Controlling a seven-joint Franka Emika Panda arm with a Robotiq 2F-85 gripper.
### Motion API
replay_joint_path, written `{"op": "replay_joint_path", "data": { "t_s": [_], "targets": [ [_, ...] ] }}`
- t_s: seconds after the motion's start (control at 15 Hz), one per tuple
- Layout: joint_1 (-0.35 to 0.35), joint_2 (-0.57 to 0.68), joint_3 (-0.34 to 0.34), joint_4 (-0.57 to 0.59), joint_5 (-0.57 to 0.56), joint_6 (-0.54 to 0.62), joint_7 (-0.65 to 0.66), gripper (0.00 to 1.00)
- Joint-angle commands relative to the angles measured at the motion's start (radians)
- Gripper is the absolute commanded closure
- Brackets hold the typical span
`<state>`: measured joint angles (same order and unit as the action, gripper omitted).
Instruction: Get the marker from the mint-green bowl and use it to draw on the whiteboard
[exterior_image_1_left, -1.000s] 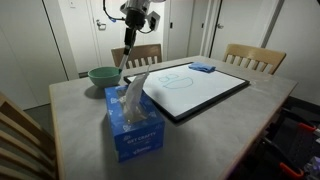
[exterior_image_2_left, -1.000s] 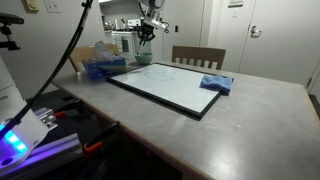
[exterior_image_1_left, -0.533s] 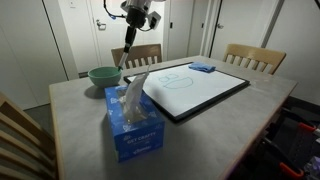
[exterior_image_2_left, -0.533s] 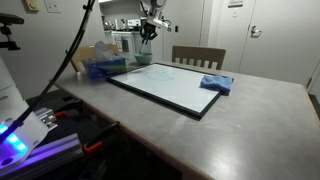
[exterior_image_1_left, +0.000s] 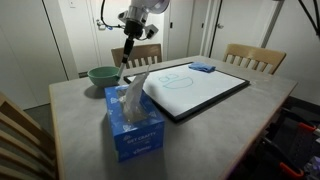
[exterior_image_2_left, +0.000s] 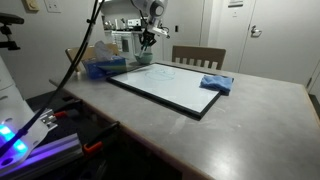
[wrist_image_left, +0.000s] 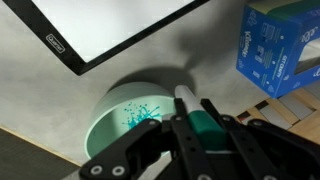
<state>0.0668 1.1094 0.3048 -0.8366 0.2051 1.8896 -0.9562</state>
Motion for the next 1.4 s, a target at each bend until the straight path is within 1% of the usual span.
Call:
{"op": "replay_joint_path", "data": {
  "t_s": [0.0, 0.07, 0.13, 0.27, 0.53, 0.73, 1.07, 1.33],
  "targets": [
    [0.011, 0.053, -0.001, 0.073, -0.004, -0.013, -0.001, 0.95],
    [0.011, 0.055, 0.0, 0.082, 0.002, -0.04, 0.018, 0.95],
    [0.011, 0.048, -0.003, 0.09, 0.003, -0.097, 0.055, 0.95],
    [0.01, 0.026, -0.005, 0.091, -0.002, -0.124, 0.081, 0.95],
    [0.002, 0.003, -0.003, 0.133, 0.001, -0.159, 0.129, 0.95],
    [0.006, 0.012, -0.001, 0.174, -0.004, -0.115, 0.105, 0.95],
    [0.036, 0.049, -0.009, 0.218, -0.021, 0.059, 0.043, 0.95],
    [0.057, 0.084, -0.017, 0.223, -0.032, 0.12, 0.045, 0.95]
  ]
}}
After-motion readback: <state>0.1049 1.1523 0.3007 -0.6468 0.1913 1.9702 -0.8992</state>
